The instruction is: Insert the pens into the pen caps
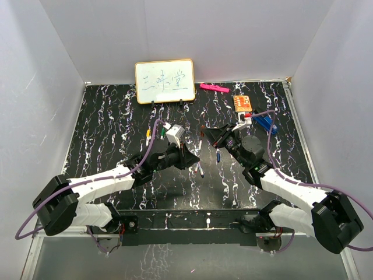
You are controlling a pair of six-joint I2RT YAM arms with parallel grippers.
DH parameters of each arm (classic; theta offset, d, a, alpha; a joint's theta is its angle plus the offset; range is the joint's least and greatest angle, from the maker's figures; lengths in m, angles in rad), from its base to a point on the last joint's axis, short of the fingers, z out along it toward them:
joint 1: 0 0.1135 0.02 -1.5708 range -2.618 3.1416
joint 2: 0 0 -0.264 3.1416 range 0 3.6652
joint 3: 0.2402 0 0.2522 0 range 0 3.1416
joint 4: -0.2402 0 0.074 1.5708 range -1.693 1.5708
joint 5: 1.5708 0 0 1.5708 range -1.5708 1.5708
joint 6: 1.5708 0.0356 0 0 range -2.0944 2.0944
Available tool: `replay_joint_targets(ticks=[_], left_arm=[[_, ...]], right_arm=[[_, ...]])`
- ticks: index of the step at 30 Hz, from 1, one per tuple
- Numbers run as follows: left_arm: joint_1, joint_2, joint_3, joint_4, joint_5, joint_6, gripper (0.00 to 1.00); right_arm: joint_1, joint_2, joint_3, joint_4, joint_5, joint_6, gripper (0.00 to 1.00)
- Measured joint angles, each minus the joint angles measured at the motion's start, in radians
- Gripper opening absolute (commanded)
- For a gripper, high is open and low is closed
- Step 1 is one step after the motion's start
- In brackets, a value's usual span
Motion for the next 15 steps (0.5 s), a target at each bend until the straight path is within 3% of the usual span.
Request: replay_joint_targets(ticks=[15], left_arm=[[0.000, 0.000, 0.000, 0.002, -0.009, 0.000, 0.00]], right_arm=[[0.023, 0.002, 0.000, 0.001, 0.007, 0.003, 0.00]])
